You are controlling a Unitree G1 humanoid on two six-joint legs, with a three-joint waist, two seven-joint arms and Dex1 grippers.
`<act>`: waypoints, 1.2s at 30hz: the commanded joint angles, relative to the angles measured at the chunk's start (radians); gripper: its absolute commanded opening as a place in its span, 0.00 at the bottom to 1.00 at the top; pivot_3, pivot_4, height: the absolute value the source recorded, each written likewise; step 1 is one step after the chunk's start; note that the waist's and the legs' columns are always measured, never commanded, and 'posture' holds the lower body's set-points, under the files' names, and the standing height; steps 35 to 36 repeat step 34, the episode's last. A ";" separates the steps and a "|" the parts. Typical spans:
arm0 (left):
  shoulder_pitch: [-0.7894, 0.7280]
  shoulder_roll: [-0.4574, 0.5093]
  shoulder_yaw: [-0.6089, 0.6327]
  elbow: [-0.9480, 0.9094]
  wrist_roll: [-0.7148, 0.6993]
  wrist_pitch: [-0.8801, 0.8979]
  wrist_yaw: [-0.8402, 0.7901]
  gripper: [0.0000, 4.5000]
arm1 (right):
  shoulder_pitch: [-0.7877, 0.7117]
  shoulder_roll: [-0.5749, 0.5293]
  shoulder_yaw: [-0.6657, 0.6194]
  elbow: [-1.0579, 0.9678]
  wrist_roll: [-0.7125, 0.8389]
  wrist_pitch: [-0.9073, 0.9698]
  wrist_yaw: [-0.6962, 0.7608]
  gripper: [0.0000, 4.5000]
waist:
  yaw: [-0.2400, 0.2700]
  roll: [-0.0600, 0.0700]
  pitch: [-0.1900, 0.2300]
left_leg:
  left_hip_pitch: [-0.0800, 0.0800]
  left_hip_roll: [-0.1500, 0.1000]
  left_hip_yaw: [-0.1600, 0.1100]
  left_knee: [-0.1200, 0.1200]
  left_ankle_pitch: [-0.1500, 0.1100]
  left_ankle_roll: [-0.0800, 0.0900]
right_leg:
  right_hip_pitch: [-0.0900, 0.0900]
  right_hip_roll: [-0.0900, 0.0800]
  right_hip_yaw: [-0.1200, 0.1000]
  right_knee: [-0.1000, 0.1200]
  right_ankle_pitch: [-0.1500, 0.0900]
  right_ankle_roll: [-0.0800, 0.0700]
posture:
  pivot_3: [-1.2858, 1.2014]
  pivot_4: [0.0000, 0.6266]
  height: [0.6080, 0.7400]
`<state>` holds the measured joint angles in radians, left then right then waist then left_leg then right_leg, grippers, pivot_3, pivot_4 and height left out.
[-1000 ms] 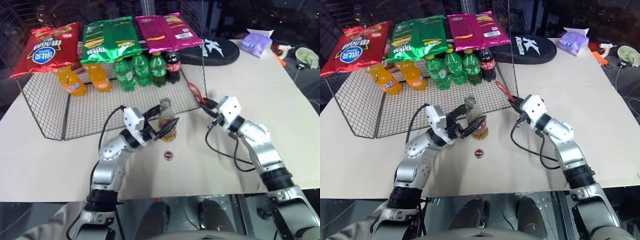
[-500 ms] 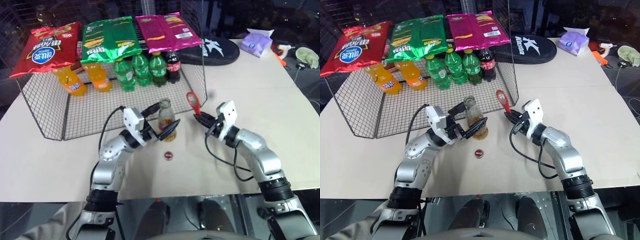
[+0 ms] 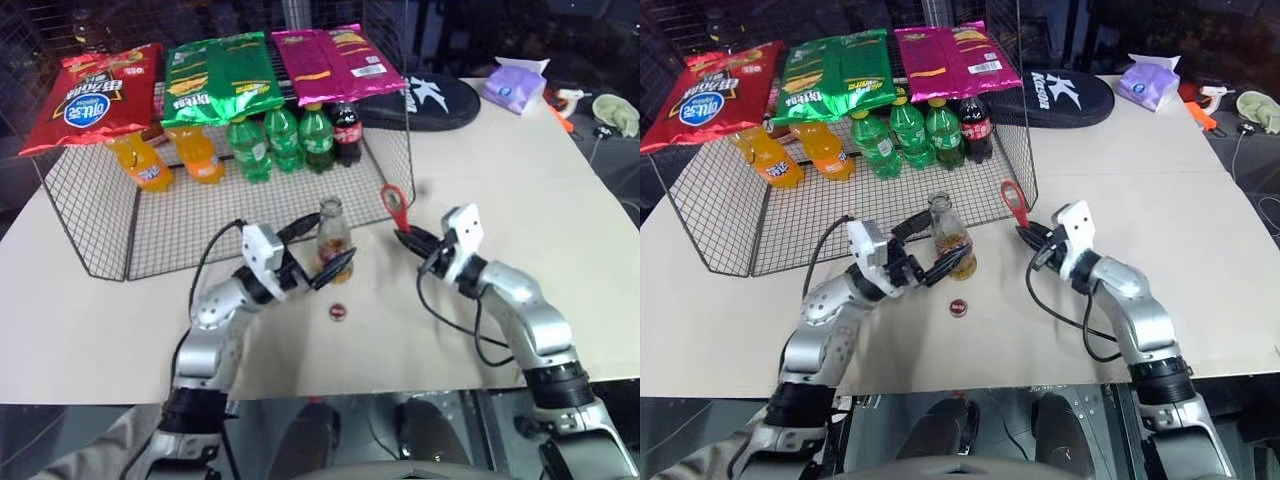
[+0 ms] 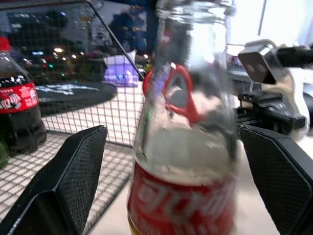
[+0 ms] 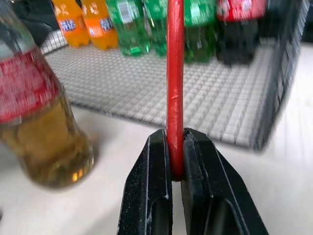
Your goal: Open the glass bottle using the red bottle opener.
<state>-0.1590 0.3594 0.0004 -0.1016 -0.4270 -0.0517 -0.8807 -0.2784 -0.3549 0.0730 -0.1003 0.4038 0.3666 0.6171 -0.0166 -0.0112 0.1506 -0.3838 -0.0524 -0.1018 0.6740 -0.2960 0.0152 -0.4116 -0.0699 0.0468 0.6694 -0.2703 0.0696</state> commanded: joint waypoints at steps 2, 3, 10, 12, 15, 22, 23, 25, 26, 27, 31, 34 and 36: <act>0.061 0.066 0.041 -0.122 -0.040 0.019 -0.028 0.99 | 0.071 -0.061 -0.059 -0.163 0.124 0.152 0.037 0.00 | 0.001 0.000 0.000 | 0.000 0.000 0.000 -0.001 0.000 0.000 | 0.000 0.000 0.000 -0.001 0.000 0.000 | 0.52 0.24 1.00; 0.079 0.082 0.049 -0.145 -0.051 0.030 -0.029 0.99 | 0.098 -0.086 -0.064 -0.198 0.153 0.208 0.043 0.00 | 0.001 0.000 0.000 | 0.000 0.000 0.000 -0.002 0.000 0.000 | 0.000 0.000 0.000 -0.001 0.000 0.000 | 0.52 0.24 1.00; 0.219 0.151 0.118 -0.235 -0.093 0.073 -0.022 1.00 | 0.229 -0.181 -0.096 -0.316 0.254 0.379 0.052 0.19 | 0.000 0.000 0.000 | 0.001 0.002 0.000 -0.004 0.000 0.000 | 0.001 -0.001 0.000 -0.005 0.000 0.000 | 0.52 0.24 1.00; 0.255 0.159 0.137 -0.250 -0.088 0.083 -0.001 1.00 | 0.254 -0.189 -0.115 -0.316 0.245 0.361 0.049 0.39 | 0.003 0.000 0.000 | 0.000 0.002 0.000 -0.004 0.000 0.000 | 0.001 -0.001 0.000 -0.005 0.000 0.000 | 0.52 0.24 1.00; 0.309 0.161 0.167 -0.250 -0.052 0.098 0.055 1.00 | 0.298 -0.193 -0.150 -0.289 0.178 0.277 0.028 0.70 | 0.007 0.000 0.000 | 0.000 0.002 0.000 -0.004 0.000 0.000 | 0.002 0.000 -0.001 -0.005 0.000 0.000 | 0.52 0.24 1.00; 0.399 0.163 0.235 -0.208 0.004 0.112 0.148 1.00 | 0.394 -0.273 -0.264 -0.189 0.082 0.009 0.155 0.78 | 0.007 0.000 0.000 | 0.002 0.001 0.000 -0.004 -0.001 0.001 | 0.003 0.000 -0.001 -0.006 0.000 0.000 | 0.52 0.24 1.00; 0.409 0.164 0.239 -0.208 0.013 0.111 0.155 1.00 | 0.404 -0.282 -0.277 -0.166 0.067 -0.039 0.175 0.78 | 0.007 0.000 0.000 | 0.002 0.001 0.000 -0.004 -0.001 0.001 | 0.003 0.000 -0.001 -0.006 0.000 0.000 | 0.52 0.24 1.00; 0.436 0.164 0.257 -0.214 0.018 0.118 0.170 1.00 | 0.435 -0.300 -0.316 -0.113 0.079 -0.139 0.267 0.78 | 0.006 0.000 0.000 | 0.002 0.001 0.000 -0.004 -0.001 0.001 | 0.003 0.000 -0.001 -0.006 0.000 0.000 | 0.52 0.24 1.00; 0.447 0.165 0.267 -0.216 0.021 0.119 0.176 1.00 | 0.447 -0.308 -0.334 -0.091 0.087 -0.174 0.309 0.78 | 0.006 0.000 0.000 | 0.002 0.002 0.000 -0.004 -0.001 0.001 | 0.004 0.000 -0.001 -0.006 0.000 0.000 | 0.52 0.24 1.00; 0.461 0.166 0.278 -0.217 0.033 0.120 0.192 1.00 | 0.455 -0.314 -0.360 -0.071 0.118 -0.194 0.359 0.78 | 0.006 0.000 0.000 | 0.002 0.002 0.000 -0.005 -0.001 0.001 | 0.004 0.000 -0.001 -0.006 0.000 0.000 | 0.52 0.24 1.00; 0.502 0.168 0.305 -0.228 0.040 0.119 0.204 1.00 | 0.461 -0.359 -0.394 -0.008 0.133 -0.230 0.457 0.78 | 0.004 0.000 0.000 | 0.004 0.002 0.000 -0.005 -0.002 0.003 | 0.005 -0.001 0.000 -0.006 0.000 0.000 | 0.52 0.24 1.00; 0.523 0.164 0.307 -0.234 0.042 0.118 0.205 1.00 | 0.447 -0.377 -0.406 0.044 0.125 -0.258 0.491 0.78 | 0.005 0.000 0.000 | 0.005 0.002 0.000 -0.005 -0.003 0.004 | 0.007 -0.001 -0.001 -0.007 0.000 0.000 | 0.52 0.24 1.00; 0.523 0.164 0.307 -0.234 0.042 0.118 0.205 1.00 | 0.447 -0.377 -0.406 0.044 0.125 -0.258 0.491 0.78 | 0.005 0.000 0.000 | 0.005 0.002 0.000 -0.005 -0.003 0.004 | 0.007 -0.001 -0.001 -0.007 0.000 0.000 | 0.52 0.24 1.00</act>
